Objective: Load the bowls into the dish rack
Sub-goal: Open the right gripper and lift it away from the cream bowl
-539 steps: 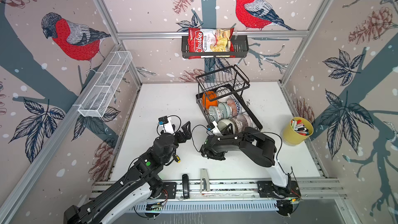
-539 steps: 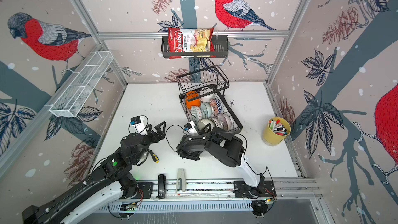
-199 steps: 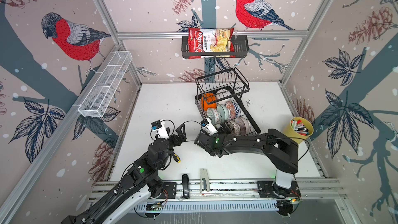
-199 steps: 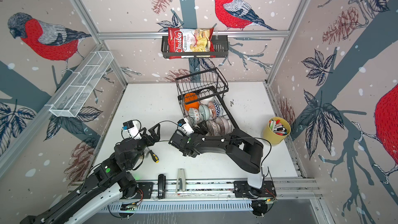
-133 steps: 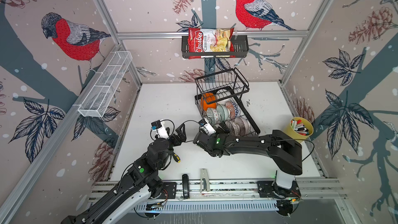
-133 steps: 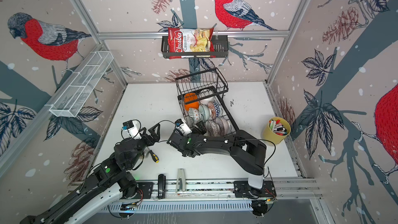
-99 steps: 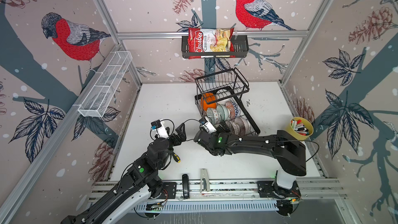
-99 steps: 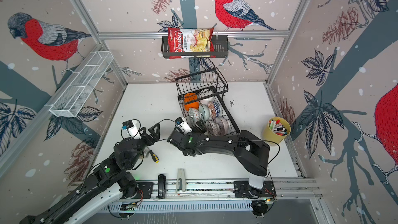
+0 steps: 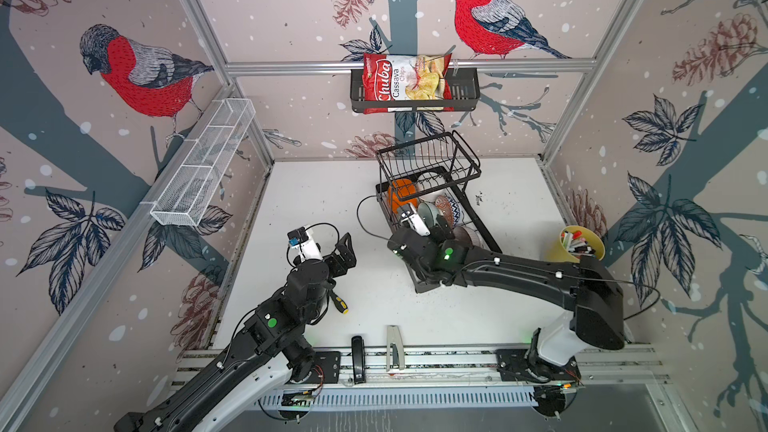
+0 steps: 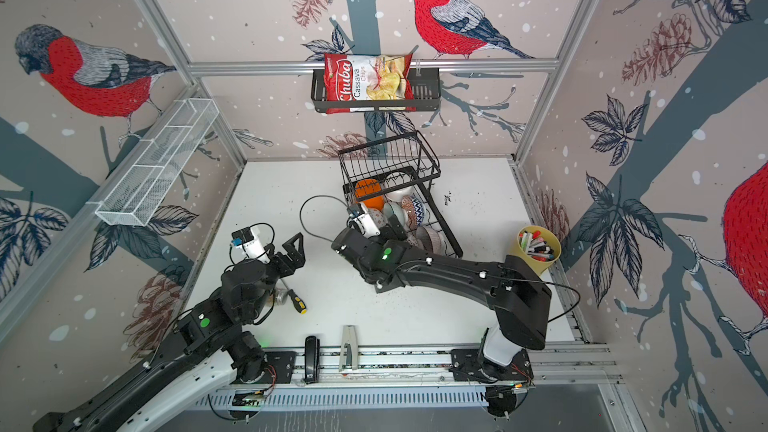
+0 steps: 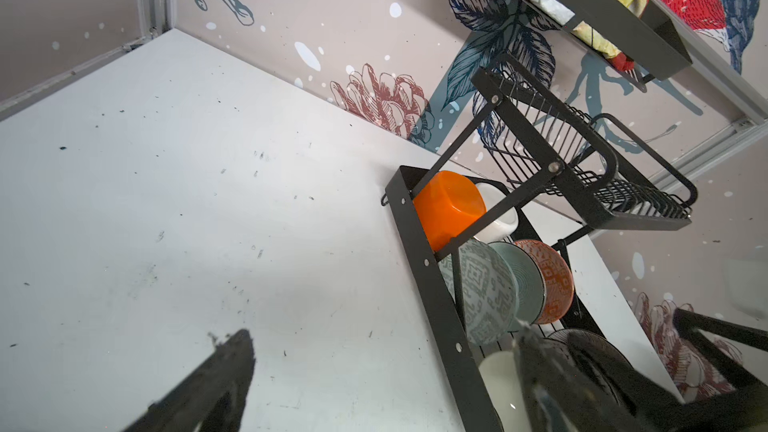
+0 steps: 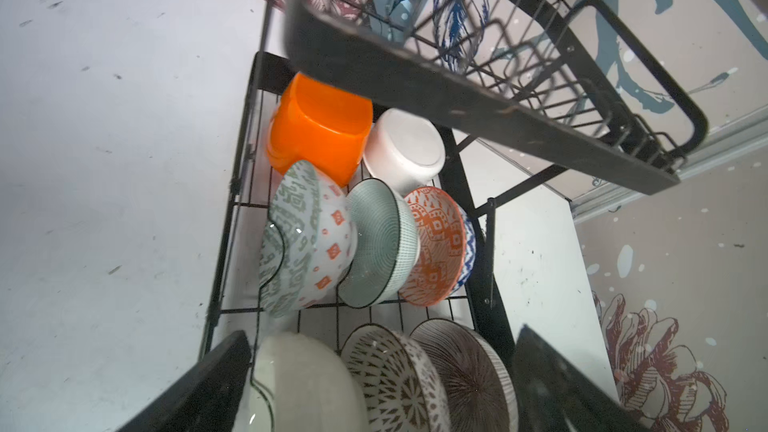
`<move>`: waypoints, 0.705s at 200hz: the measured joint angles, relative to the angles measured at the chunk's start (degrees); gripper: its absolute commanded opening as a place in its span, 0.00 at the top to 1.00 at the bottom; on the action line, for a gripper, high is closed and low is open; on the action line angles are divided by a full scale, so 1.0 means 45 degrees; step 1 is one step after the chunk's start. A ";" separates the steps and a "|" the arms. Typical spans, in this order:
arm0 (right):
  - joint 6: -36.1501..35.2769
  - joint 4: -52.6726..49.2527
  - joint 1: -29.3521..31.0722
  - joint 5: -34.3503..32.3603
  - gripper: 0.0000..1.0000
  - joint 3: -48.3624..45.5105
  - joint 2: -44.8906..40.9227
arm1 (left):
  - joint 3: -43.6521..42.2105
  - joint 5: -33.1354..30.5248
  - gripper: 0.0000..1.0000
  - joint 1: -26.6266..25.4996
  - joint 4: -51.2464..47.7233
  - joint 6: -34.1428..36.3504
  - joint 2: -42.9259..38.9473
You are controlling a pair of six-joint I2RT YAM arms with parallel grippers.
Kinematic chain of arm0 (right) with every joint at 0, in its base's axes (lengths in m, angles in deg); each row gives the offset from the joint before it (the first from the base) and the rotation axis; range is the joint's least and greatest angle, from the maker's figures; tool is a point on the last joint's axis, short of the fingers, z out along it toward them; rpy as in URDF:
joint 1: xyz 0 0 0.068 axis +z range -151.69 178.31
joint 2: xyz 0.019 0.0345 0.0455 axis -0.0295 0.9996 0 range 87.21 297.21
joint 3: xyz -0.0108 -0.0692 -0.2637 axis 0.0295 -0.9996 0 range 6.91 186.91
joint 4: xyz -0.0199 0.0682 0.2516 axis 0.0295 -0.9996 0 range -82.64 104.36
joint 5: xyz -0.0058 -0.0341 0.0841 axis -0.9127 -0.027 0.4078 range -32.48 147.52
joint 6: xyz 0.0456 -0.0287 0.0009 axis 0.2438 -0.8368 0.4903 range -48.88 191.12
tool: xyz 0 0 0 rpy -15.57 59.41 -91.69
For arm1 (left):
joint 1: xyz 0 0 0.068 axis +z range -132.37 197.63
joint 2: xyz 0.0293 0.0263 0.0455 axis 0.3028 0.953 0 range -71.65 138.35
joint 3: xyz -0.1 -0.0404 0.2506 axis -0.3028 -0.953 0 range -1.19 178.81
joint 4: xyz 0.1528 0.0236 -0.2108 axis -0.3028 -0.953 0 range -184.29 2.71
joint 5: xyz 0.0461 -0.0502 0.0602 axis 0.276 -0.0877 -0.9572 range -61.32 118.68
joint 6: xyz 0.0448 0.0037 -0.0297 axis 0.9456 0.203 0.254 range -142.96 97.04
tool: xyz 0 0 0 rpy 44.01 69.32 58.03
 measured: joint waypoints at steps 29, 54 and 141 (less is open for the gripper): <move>0.0423 -0.0248 -0.0826 0.0408 0.01 -0.0777 -0.1112 | 0.0466 -0.0359 0.03 0.0369 -0.0374 0.0000 0.0544; 0.0962 -0.0515 -0.1919 0.0758 0.01 -0.1613 -0.2069 | 0.0801 -0.0277 0.04 0.1365 -0.0515 0.0015 0.1161; 0.1719 0.0073 -0.7597 0.2691 0.01 -0.3682 -0.4124 | -0.0257 0.1185 0.04 0.6946 0.0068 0.0695 0.2220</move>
